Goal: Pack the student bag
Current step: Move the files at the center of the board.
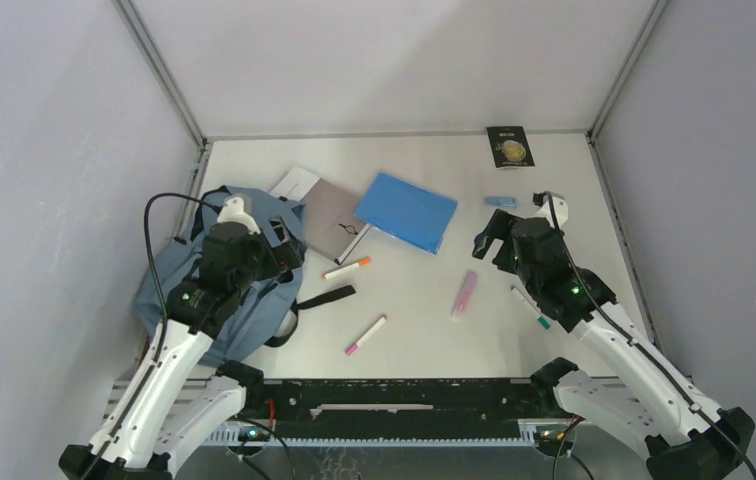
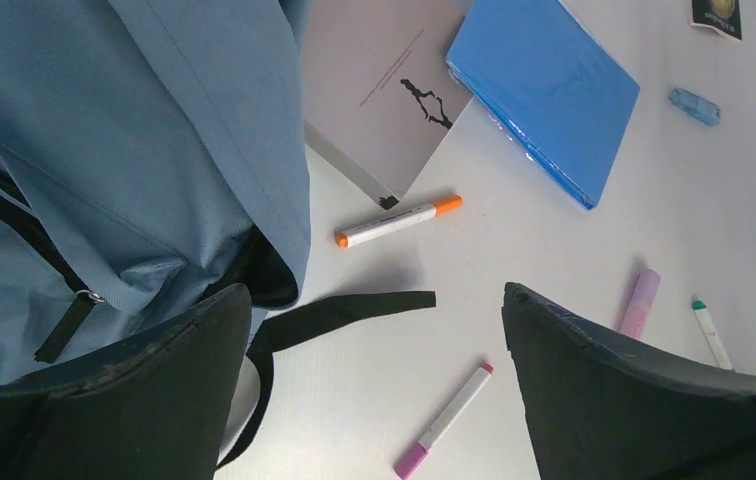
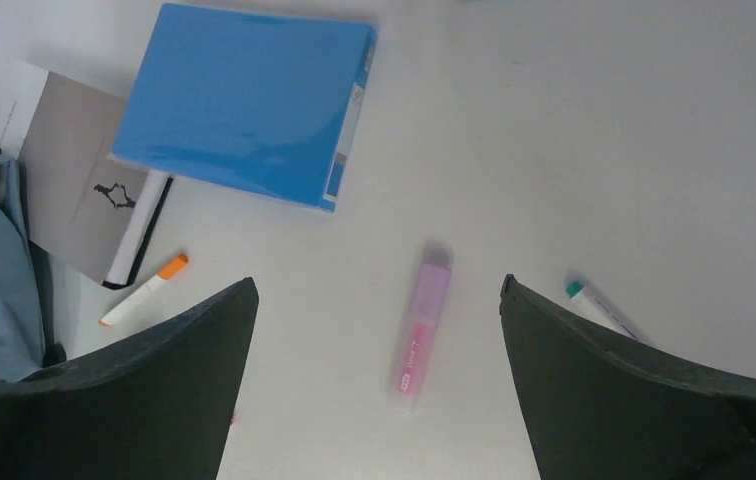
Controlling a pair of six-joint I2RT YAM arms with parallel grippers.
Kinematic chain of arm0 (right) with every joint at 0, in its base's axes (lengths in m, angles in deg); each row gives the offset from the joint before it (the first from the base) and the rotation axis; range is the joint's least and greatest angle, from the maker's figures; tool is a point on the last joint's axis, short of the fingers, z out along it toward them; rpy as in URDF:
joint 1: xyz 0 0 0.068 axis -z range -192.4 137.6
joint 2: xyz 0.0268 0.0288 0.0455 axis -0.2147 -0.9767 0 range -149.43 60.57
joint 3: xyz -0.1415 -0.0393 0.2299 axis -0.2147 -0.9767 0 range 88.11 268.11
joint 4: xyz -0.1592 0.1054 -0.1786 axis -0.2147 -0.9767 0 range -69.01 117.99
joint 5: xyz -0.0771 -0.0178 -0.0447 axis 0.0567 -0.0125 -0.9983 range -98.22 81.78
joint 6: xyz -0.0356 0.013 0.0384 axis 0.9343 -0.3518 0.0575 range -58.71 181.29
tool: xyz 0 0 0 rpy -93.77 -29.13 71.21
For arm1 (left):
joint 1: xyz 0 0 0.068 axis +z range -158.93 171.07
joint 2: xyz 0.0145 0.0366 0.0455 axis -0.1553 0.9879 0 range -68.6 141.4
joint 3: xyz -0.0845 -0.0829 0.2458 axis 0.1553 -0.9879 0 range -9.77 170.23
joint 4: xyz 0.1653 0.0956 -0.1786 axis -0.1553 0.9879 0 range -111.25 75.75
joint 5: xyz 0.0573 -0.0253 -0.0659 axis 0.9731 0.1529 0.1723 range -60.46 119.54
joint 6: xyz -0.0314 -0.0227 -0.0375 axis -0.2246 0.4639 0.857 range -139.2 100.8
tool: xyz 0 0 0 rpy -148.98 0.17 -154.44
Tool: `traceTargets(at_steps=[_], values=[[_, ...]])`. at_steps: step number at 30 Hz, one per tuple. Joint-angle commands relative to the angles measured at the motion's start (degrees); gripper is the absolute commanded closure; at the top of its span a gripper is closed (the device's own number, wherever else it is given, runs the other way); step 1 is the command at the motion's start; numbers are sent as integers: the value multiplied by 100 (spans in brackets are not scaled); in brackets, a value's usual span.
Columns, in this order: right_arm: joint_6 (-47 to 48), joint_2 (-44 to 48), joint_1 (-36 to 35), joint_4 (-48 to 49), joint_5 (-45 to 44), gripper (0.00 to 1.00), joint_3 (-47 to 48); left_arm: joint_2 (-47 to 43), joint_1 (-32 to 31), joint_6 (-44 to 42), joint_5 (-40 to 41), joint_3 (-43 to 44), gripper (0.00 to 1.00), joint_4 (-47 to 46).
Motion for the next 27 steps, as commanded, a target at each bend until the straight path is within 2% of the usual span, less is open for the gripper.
traceTargets(at_steps=[1, 16, 22, 27], values=[[-89, -66, 12, 219, 15, 0, 35, -185, 32, 1, 136, -32, 0, -199], [-161, -203, -37, 287, 144, 0, 35, -205, 31, -163, -51, -87, 0, -169], [-231, -246, -137, 313, 208, 0, 33, -131, -1, -294, -237, -222, 3, -155], [-304, -415, -415, 350, 128, 0, 35, 67, -296, -310, 165, -242, 5, -12]])
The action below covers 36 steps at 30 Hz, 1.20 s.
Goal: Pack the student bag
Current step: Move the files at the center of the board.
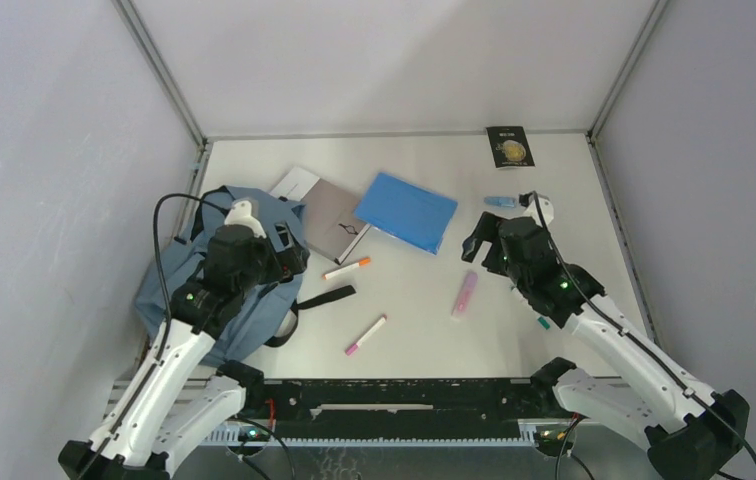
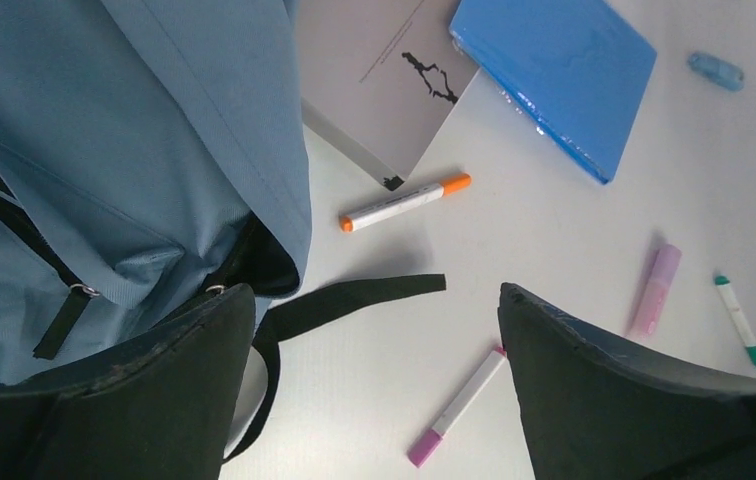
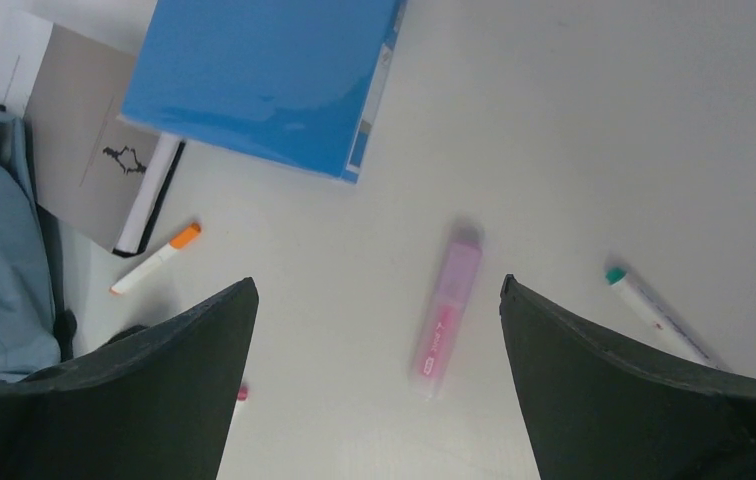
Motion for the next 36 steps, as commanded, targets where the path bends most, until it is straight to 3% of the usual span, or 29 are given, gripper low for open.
traceTargets(at_steps=[1, 8, 13, 18, 23, 28, 36], values=[[-140, -153, -247, 294, -38, 0, 30, 170, -286, -122, 335, -105, 6, -20], [-231, -450, -508, 514, -22, 0, 35, 1481, -1189, 217, 1236, 545, 9, 331], [-242, -405, -527, 513, 8, 0, 35, 2533, -1493, 687, 1154, 1006, 13, 74], [-303, -282, -546, 181, -106, 0, 33, 3731, -1478, 885, 1303, 2048, 17, 296], [-296, -125, -548, -27, -219, 0, -17, 4739, -1197, 1270, 1489, 3164, 15, 1022], [-295, 64, -546, 4, -183, 0, -176, 5076, -779, 1565, 1404, 3526, 11, 1168], [-296, -128, -545, 445, 315, 0, -283, 5871, -729, 1328, 1178, 4213, 11, 1195]])
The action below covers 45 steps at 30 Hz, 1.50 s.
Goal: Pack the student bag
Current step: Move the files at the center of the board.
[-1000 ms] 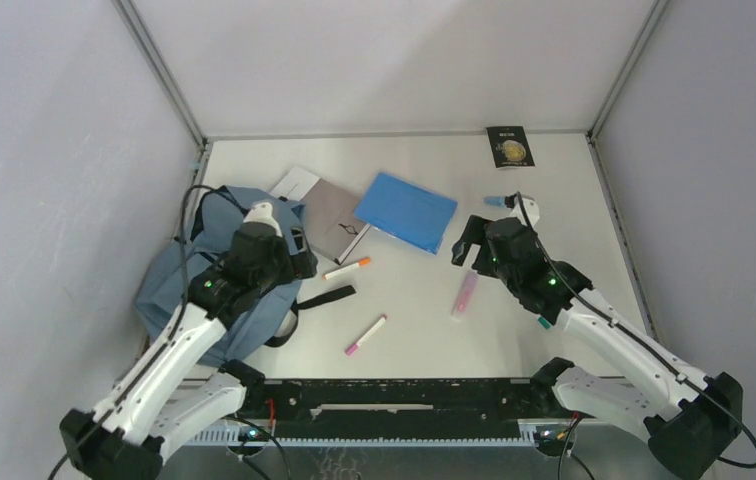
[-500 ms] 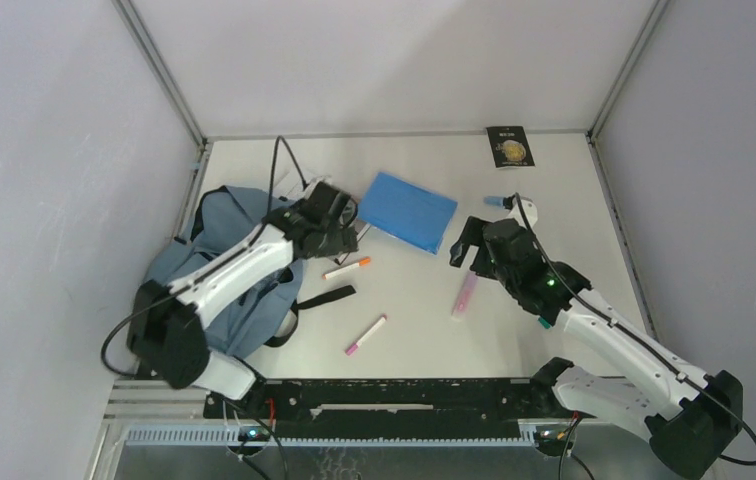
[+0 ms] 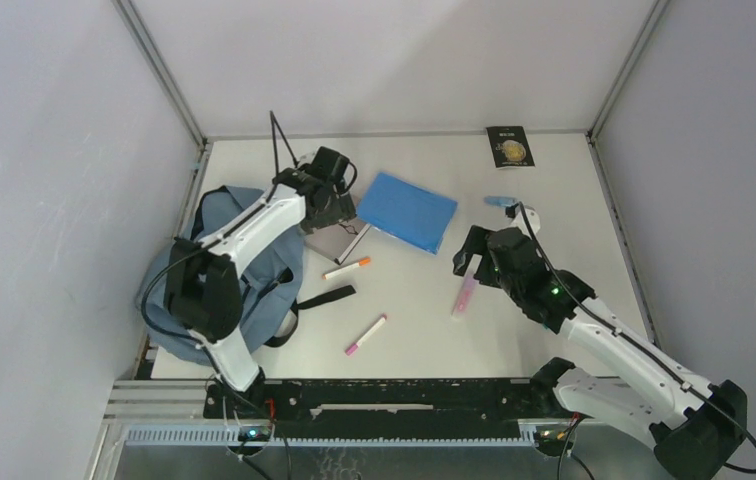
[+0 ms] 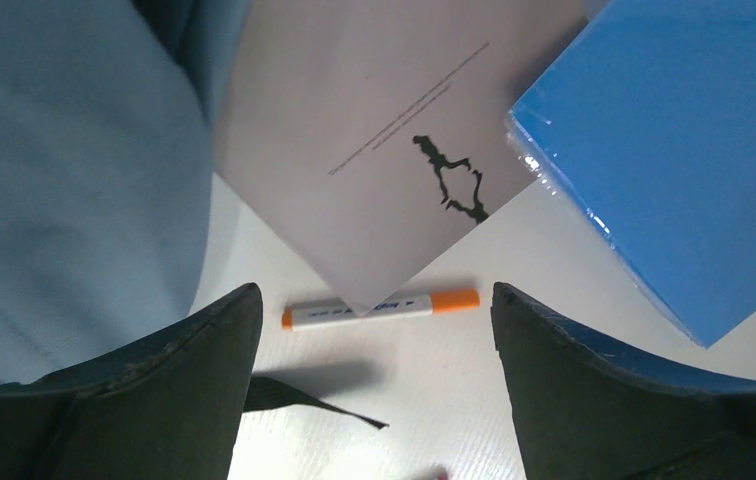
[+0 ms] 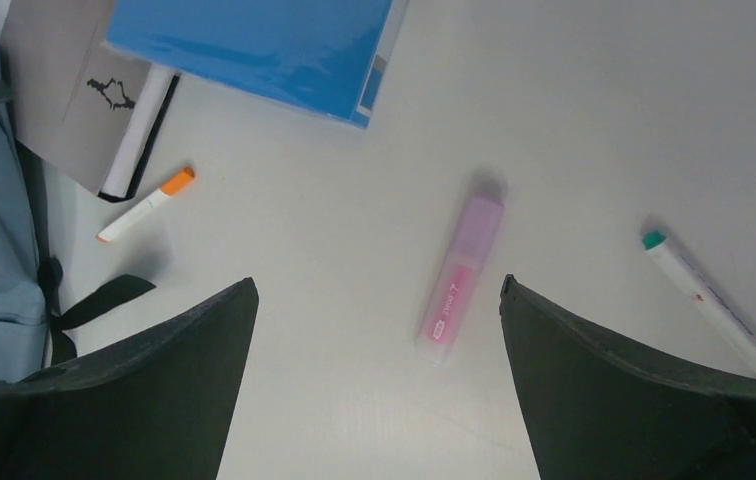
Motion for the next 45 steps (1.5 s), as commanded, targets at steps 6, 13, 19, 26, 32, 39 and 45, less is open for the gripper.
traceTargets(at_steps=[6, 13, 19, 26, 32, 39, 45], values=[[-92, -663, -51, 744, 697, 2, 160, 912, 46, -522, -355, 1287, 10, 140], [-154, -914, -44, 446, 720, 2, 275, 2097, 170, -929, -880, 2788, 10, 224], [-158, -713, -30, 7, 503, 2, 275, 3219, 326, -1075, -1758, 3975, 9, 182], [-74, -531, 109, -322, 377, 2, 270, 3855, 322, -1310, -2201, 4591, 9, -237], [-47, -443, 339, -410, 362, 2, 215, 4150, 245, -1438, -2935, 4739, 12, -342], [126, -140, 913, -571, 407, 2, 214, 4167, -153, -1661, -3565, 4723, 12, -436], [298, 150, 1363, -727, 464, 2, 216, 3964, -581, -1734, -3835, 4545, 12, -664]])
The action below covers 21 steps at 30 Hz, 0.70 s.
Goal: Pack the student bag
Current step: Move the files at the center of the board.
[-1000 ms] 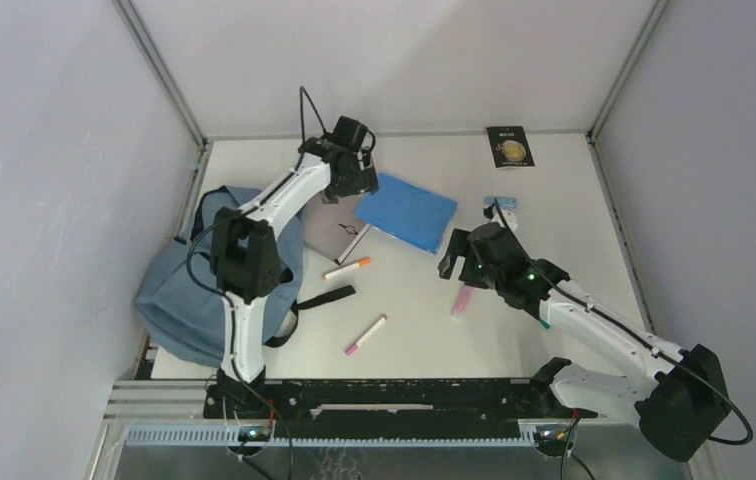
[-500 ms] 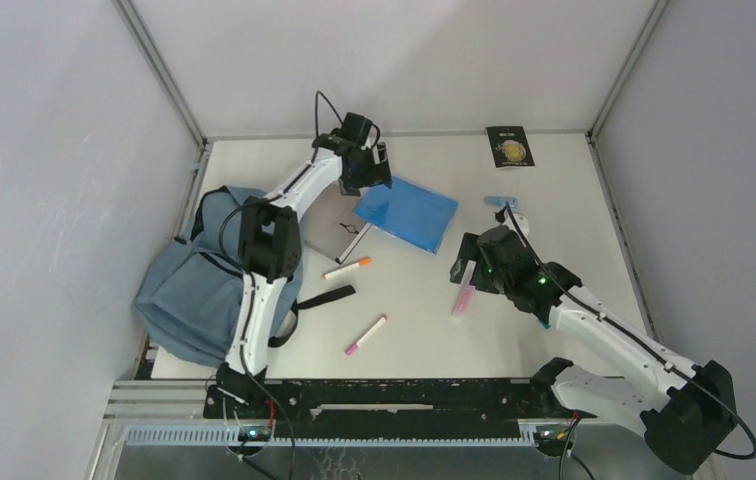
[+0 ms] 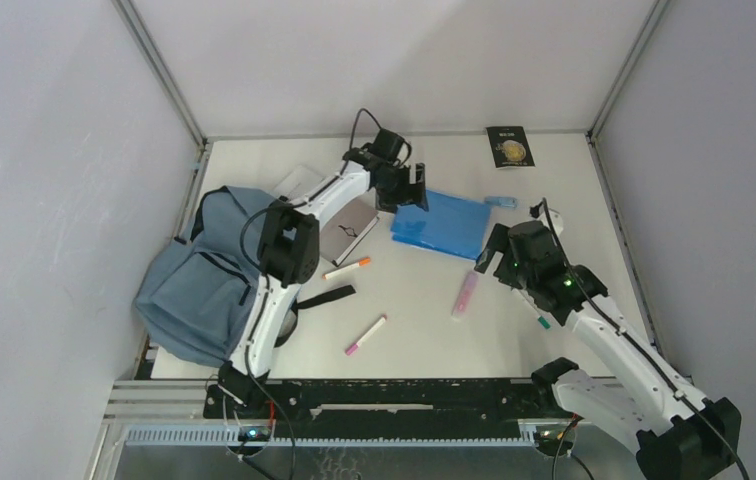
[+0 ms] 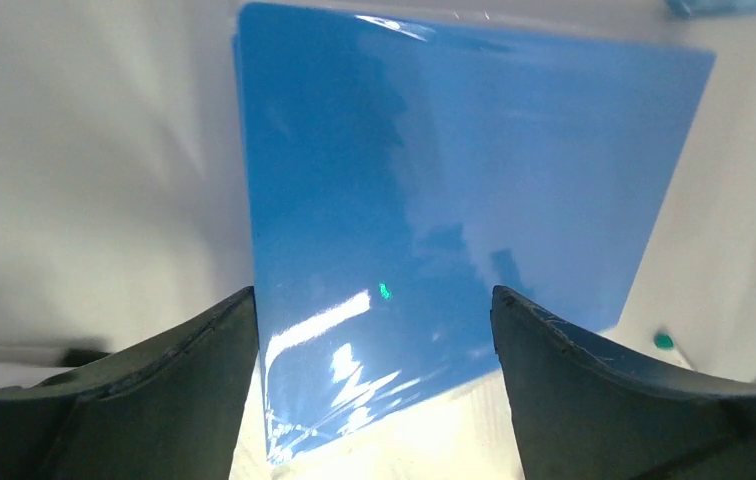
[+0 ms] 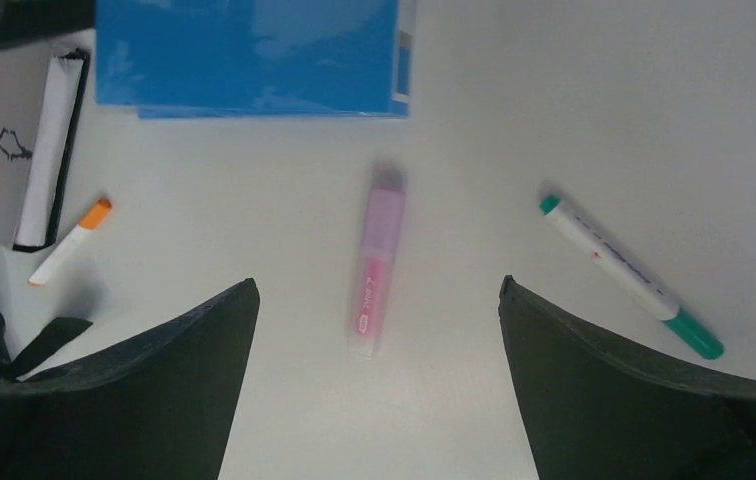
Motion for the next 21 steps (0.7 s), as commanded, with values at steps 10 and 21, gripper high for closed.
traceTargets(at_steps=[10, 21], values=[[291, 474, 497, -293, -20, 2, 189, -203, -562, 19, -784, 92, 11, -467], [192, 419, 515, -98, 301, 2, 112, -1603, -374, -86, 1370, -554, 4, 96]])
